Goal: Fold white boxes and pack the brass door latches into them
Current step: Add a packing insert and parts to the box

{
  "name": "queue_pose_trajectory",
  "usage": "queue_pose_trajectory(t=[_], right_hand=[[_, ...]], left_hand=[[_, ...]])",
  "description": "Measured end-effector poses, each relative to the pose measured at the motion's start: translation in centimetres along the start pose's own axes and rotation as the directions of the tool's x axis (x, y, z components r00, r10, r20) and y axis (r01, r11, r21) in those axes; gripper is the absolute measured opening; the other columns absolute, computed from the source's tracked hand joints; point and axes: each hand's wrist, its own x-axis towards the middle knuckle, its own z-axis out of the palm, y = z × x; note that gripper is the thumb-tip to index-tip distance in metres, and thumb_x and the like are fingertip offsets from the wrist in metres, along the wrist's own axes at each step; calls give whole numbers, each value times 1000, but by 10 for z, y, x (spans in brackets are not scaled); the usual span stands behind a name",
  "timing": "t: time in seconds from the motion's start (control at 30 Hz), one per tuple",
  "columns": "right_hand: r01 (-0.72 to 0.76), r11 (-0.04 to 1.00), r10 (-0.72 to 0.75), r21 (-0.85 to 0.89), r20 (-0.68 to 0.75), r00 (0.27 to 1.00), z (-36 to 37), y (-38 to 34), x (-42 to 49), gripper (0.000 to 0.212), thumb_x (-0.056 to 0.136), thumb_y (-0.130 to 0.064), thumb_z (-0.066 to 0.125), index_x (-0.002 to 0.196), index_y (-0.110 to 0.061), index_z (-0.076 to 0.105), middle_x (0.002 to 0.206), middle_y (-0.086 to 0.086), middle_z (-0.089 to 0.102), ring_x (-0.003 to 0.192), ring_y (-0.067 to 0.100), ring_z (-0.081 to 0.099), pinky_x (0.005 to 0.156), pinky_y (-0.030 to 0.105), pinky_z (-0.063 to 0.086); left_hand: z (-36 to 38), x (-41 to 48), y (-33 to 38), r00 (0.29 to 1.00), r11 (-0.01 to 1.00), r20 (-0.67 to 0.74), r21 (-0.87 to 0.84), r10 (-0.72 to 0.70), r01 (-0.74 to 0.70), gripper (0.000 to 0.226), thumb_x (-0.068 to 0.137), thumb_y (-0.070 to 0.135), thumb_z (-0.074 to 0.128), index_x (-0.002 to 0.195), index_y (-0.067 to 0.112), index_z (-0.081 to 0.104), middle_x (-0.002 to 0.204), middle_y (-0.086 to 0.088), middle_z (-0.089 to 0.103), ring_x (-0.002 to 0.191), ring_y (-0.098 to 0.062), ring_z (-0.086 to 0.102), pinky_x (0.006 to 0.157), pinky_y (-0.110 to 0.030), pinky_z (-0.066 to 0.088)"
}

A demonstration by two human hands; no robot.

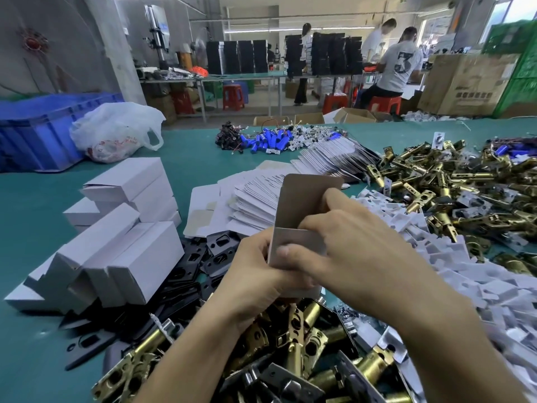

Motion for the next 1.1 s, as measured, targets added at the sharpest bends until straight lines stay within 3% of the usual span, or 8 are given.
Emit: queue_pose_trajectory(t=[0.17, 0.3, 0.5, 0.57, 0.67, 0.87, 0.97, 1.1], right_hand=[[93, 964, -32, 249, -239, 970, 0, 13, 3, 28, 83, -42, 68, 109, -31, 70, 102, -15, 51, 89, 3, 52, 79, 23, 45], [124, 893, 104, 433, -465, 879, 2, 23, 6, 38, 74, -30, 82, 107, -35, 63, 110, -14, 55, 77, 2, 60, 66, 17, 49], [107, 615, 243, 781, -317, 917, 13, 34, 14, 41, 78, -21, 81, 114, -34, 67, 109, -12, 67, 90, 7, 70, 67, 23, 57], [106, 447, 220, 888, -224, 950, 17, 36, 16, 41, 80, -11, 79, 116, -27, 68, 102, -6, 74, 88, 13, 73, 70, 27, 60], [79, 345, 201, 935, -156, 967, 20, 40, 17, 40, 76, -12, 78, 114, -21, 68, 86, 5, 78, 82, 19, 76, 69, 34, 63], [108, 370, 216, 923, -199, 956, 22, 48, 19, 26, 66, -27, 78, 86, -11, 72, 78, -4, 75, 72, 7, 71, 56, 24, 58], [139, 452, 219, 881, -261, 940, 23, 49, 21, 24, 63, -34, 77, 74, -12, 74, 92, -1, 65, 75, 0, 65, 65, 23, 56], [250, 487, 160, 837, -366, 917, 25, 44, 21, 19, 73, -23, 80, 89, -23, 70, 89, -10, 65, 76, 2, 65, 67, 21, 55]], left_hand=[[1, 1, 1, 999, 998, -15, -48, 35, -35, 40, 64, 3, 82, 101, 17, 74, 93, -15, 75, 81, -24, 72, 63, -36, 61], [5, -1, 4, 994, 990, -70, -113, 79, -87, 45, 70, 17, 83, 106, 41, 70, 103, -4, 77, 89, -23, 76, 60, -38, 60], [11, -4, 9, 983, 977, -64, -115, 173, -179, 80, 84, 21, 74, 140, 60, 32, 114, 13, 71, 96, -29, 75, 53, -40, 60], [11, -5, 9, 974, 972, -55, -73, 218, -222, 85, 88, 22, 71, 134, 77, 24, 119, 18, 69, 103, -26, 74, 58, -37, 61], [10, -3, 8, 965, 966, -44, -15, 258, -259, 84, 88, 24, 67, 127, 84, 24, 124, 11, 70, 107, -23, 72, 67, -36, 63], [5, 1, -1, 978, 978, 13, -11, 209, -209, 61, 90, 21, 67, 128, 60, 40, 105, -1, 74, 89, -32, 75, 58, -38, 61], [4, 2, -3, 985, 985, 14, -44, 169, -168, 56, 89, 20, 70, 123, 55, 43, 102, 0, 74, 87, -34, 75, 53, -39, 59], [4, 3, -3, 993, 990, -16, -77, 119, -120, 57, 84, 23, 73, 121, 57, 45, 104, -5, 75, 87, -34, 75, 53, -44, 59]])
